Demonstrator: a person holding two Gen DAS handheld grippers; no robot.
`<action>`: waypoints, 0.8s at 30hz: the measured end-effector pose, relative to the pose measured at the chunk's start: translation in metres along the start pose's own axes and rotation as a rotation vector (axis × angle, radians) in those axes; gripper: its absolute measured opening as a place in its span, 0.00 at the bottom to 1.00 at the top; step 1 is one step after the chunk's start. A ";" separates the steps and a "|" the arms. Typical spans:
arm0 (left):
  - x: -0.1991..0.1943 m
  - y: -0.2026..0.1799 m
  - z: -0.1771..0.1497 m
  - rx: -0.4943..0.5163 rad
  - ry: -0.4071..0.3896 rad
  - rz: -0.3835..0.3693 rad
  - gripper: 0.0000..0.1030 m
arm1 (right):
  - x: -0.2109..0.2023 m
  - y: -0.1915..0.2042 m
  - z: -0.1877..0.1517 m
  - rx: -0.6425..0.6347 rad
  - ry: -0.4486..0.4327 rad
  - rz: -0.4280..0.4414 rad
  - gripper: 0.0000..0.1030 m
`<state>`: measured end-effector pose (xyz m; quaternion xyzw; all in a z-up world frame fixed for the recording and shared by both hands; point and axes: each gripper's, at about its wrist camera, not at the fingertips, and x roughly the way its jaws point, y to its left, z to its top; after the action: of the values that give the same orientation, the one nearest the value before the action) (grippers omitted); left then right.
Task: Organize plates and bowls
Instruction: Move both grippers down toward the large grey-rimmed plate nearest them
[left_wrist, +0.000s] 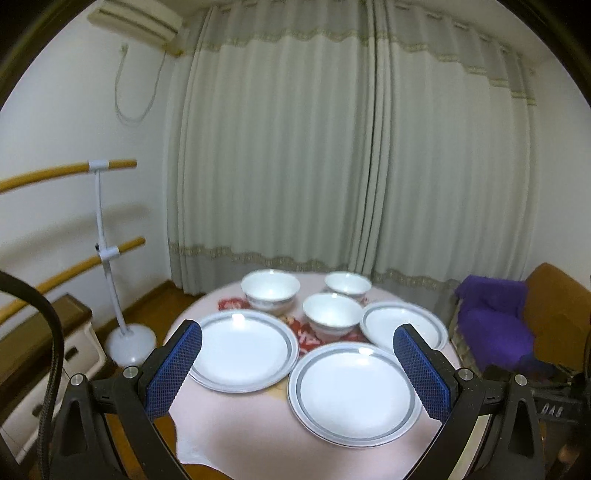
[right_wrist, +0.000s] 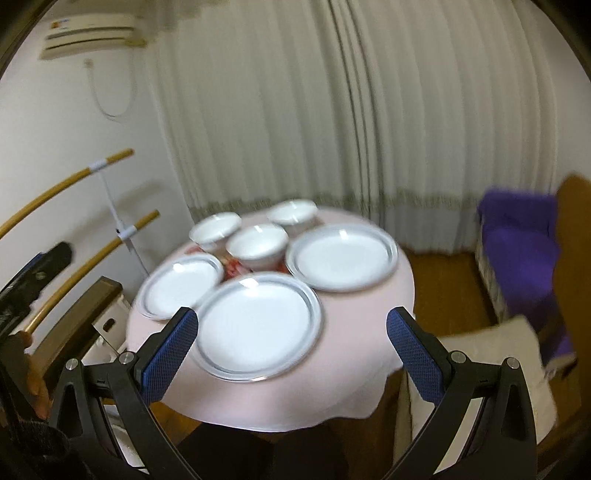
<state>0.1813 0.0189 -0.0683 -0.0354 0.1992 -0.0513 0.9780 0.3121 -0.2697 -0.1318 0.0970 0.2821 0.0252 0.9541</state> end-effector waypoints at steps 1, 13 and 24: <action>0.013 0.000 0.000 0.002 0.039 0.001 0.99 | 0.010 -0.007 0.001 0.017 0.016 -0.001 1.00; 0.115 -0.015 0.015 0.011 0.308 0.040 0.99 | 0.089 -0.045 0.011 0.064 0.125 0.057 1.00; 0.142 -0.039 -0.003 0.060 0.301 0.068 0.98 | 0.083 -0.037 0.015 0.022 0.007 0.025 1.00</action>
<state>0.3063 -0.0365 -0.1225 0.0085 0.3431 -0.0288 0.9388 0.3900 -0.2998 -0.1715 0.1109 0.2847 0.0345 0.9516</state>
